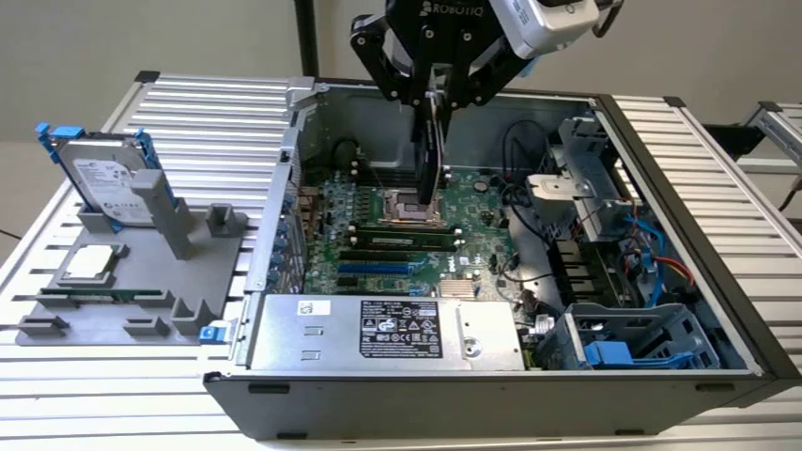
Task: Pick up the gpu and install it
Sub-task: 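Pick up the gpu and move the gpu toward the slot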
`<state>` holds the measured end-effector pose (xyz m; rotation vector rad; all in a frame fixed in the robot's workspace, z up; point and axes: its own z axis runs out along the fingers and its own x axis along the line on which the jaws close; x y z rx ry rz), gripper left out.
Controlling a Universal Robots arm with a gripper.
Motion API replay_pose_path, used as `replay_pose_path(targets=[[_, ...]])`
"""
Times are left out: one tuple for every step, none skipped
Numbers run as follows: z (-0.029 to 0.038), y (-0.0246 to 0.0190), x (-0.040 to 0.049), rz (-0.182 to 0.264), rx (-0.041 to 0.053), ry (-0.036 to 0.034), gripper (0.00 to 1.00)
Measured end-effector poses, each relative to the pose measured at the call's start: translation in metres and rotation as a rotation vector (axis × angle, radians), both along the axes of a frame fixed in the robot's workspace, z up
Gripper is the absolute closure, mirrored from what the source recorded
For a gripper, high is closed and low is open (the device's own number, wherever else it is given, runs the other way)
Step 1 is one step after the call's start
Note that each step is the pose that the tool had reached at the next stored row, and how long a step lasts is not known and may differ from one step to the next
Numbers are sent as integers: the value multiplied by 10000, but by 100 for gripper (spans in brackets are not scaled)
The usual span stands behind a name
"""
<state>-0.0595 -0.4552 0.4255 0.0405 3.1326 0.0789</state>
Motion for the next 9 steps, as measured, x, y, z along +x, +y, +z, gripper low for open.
replay_pose_path(targets=[[0,0,-1,-1,1,0,100],[0,0,-3,0,1,-1,100],[0,0,-4,0,1,-1,100],[0,0,-6,0,1,-1,100],[0,0,-7,0,1,-1,100],[0,0,-7,0,1,-2,100],[0,0,-7,0,1,-1,100],[0,0,-7,0,1,-1,100],[0,0,-8,1,1,-1,100]])
